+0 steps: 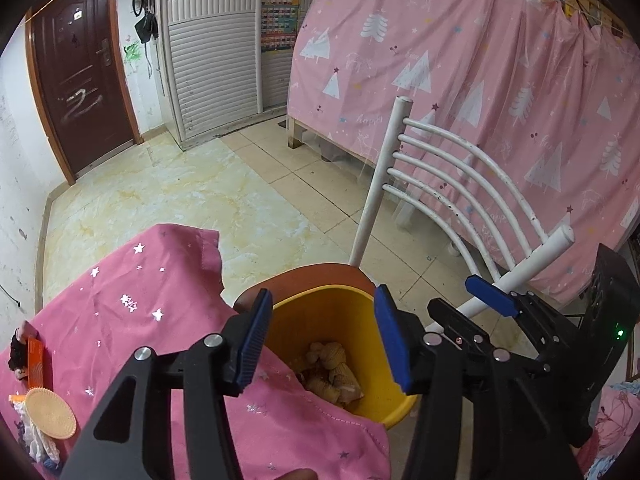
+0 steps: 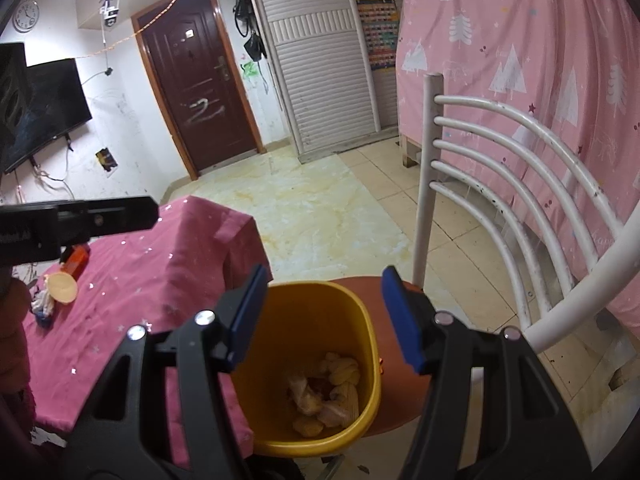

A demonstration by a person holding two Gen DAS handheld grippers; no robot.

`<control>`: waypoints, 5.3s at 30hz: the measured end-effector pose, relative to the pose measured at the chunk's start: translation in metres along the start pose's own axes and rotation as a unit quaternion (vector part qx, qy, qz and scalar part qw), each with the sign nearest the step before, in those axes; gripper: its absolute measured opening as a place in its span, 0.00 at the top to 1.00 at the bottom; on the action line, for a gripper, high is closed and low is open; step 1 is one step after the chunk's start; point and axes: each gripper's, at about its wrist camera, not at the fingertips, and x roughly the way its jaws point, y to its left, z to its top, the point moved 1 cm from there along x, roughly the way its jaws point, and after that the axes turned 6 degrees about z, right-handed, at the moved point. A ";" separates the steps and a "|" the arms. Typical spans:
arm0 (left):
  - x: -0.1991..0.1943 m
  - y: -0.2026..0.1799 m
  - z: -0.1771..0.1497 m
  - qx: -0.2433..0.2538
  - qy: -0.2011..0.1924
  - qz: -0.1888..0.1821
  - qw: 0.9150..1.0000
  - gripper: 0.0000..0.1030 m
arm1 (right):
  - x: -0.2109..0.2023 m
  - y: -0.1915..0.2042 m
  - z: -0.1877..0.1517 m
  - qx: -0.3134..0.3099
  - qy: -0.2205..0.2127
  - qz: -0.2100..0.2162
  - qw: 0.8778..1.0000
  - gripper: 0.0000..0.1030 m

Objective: Collect trash
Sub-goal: 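Move both open tools back over the table toward the remaining items, then grasp the black plastic bag with the left tool while the right tool grasps the beige hairbrush, then carry the bag and hairbrush over the yellow bin and open both tools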

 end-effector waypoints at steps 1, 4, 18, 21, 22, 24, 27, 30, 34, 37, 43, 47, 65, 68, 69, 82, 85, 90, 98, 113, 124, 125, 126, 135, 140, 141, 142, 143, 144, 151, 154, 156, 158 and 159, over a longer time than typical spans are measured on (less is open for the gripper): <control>-0.003 0.003 -0.001 -0.002 -0.002 0.001 1.000 0.57 | 0.000 0.006 0.001 -0.005 0.000 0.003 1.000 0.45; -0.012 0.012 -0.003 -0.009 -0.010 0.003 1.000 0.57 | 0.000 0.019 0.004 -0.019 0.001 0.011 1.000 0.45; -0.071 0.091 -0.029 -0.067 -0.045 0.033 0.996 0.57 | 0.014 0.108 0.011 -0.084 0.014 0.058 0.995 0.44; -0.082 0.113 -0.037 -0.081 -0.049 0.045 0.994 0.57 | 0.017 0.129 0.010 -0.099 0.019 0.071 0.992 0.44; -0.085 0.121 -0.040 -0.086 -0.050 0.051 0.994 0.57 | 0.019 0.139 0.010 -0.107 0.021 0.076 0.991 0.44; -0.093 0.138 -0.046 -0.098 -0.053 0.062 0.992 0.57 | 0.023 0.158 0.008 -0.120 0.025 0.088 0.989 0.44; -0.104 0.160 -0.055 -0.112 -0.058 0.075 0.989 0.57 | 0.027 0.184 0.007 -0.138 0.031 0.103 0.985 0.44; -0.115 0.186 -0.064 -0.127 -0.063 0.091 0.986 0.56 | 0.031 0.206 0.004 -0.152 0.037 0.115 0.981 0.44; -0.126 0.217 -0.079 -0.146 -0.064 0.111 0.981 0.56 | 0.040 0.238 -0.001 -0.172 0.046 0.132 0.975 0.44; -0.132 0.241 -0.091 -0.161 -0.062 0.125 0.977 0.56 | 0.047 0.256 -0.005 -0.183 0.054 0.143 0.971 0.44; -0.138 0.285 -0.117 -0.191 -0.049 0.151 0.969 0.56 | 0.059 0.291 -0.012 -0.204 0.071 0.161 0.963 0.44; -0.141 0.314 -0.138 -0.212 -0.040 0.161 0.963 0.56 | 0.066 0.312 -0.019 -0.219 0.082 0.171 0.957 0.44; -0.102 0.373 -0.209 -0.262 0.025 0.135 0.955 0.56 | 0.093 0.374 -0.043 -0.259 0.121 0.183 0.941 0.44; -0.095 0.372 -0.215 -0.263 0.033 0.123 0.956 0.56 | 0.098 0.377 -0.044 -0.260 0.126 0.180 0.940 0.44; -0.092 0.371 -0.216 -0.262 0.036 0.118 0.957 0.56 | 0.100 0.378 -0.045 -0.260 0.129 0.179 0.940 0.44; -0.066 0.364 -0.206 -0.263 0.029 0.076 0.961 0.92 | 0.116 0.381 -0.048 -0.259 0.145 0.174 0.939 0.44; -0.071 0.365 -0.206 -0.266 0.021 0.087 0.960 0.99 | 0.118 0.381 -0.049 -0.261 0.148 0.175 0.938 0.44; -0.091 0.382 -0.208 -0.287 -0.001 0.106 0.952 1.00 | 0.124 0.384 -0.050 -0.261 0.154 0.171 0.938 0.45; -0.125 0.396 -0.206 -0.296 -0.030 0.132 0.945 1.00 | 0.129 0.388 -0.053 -0.267 0.158 0.165 0.936 0.74; -0.157 0.367 -0.179 -0.254 -0.068 0.159 0.952 1.00 | 0.098 0.360 -0.020 -0.218 0.086 0.173 0.957 0.90; -0.155 0.294 -0.124 -0.189 -0.087 0.139 0.968 1.00 | 0.054 0.282 0.018 -0.158 0.016 0.153 0.975 0.90; -0.152 0.287 -0.120 -0.183 -0.087 0.135 0.970 1.00 | 0.052 0.275 0.021 -0.154 0.013 0.150 0.977 0.90; -0.149 0.278 -0.114 -0.176 -0.087 0.131 0.972 1.00 | 0.049 0.267 0.023 -0.150 0.009 0.145 0.978 0.90; -0.113 0.204 -0.074 -0.115 -0.071 0.099 0.986 1.00 | 0.028 0.185 0.033 -0.114 -0.011 0.096 0.989 0.90; -0.092 0.168 -0.062 -0.088 -0.056 0.081 0.991 1.00 | 0.021 0.140 0.028 -0.092 -0.010 0.070 0.993 0.90; -0.086 0.156 -0.058 -0.081 -0.052 0.074 0.993 1.00 | 0.020 0.129 0.026 -0.084 -0.009 0.064 0.994 0.90; -0.082 0.150 -0.056 -0.076 -0.049 0.070 0.993 1.00 | 0.019 0.122 0.025 -0.080 -0.008 0.061 0.995 0.90; -0.078 0.143 -0.053 -0.070 -0.046 0.066 0.994 1.00 | 0.018 0.113 0.023 -0.074 -0.006 0.058 0.996 0.90; -0.073 0.133 -0.051 -0.063 -0.044 0.061 0.995 1.00 | 0.017 0.106 0.021 -0.069 -0.004 0.056 0.996 0.90; -0.037 0.071 -0.039 -0.022 -0.013 0.024 0.999 1.00 | 0.018 0.061 0.001 -0.044 0.021 0.041 0.998 0.90; -0.020 0.051 -0.036 -0.010 0.005 0.012 1.000 1.00 | 0.025 0.047 -0.008 -0.031 0.033 0.042 0.998 0.90; -0.010 0.039 -0.035 -0.003 0.017 0.007 1.000 1.00 | 0.029 0.039 -0.012 -0.025 0.041 0.044 0.998 0.89; -0.002 0.030 -0.033 0.004 0.025 0.001 1.000 1.00 | 0.034 0.033 -0.015 -0.018 0.049 0.047 0.998 0.89; 0.003 0.024 -0.033 0.006 0.029 -0.002 1.000 1.00 | 0.035 0.030 -0.017 -0.016 0.050 0.046 0.998 0.89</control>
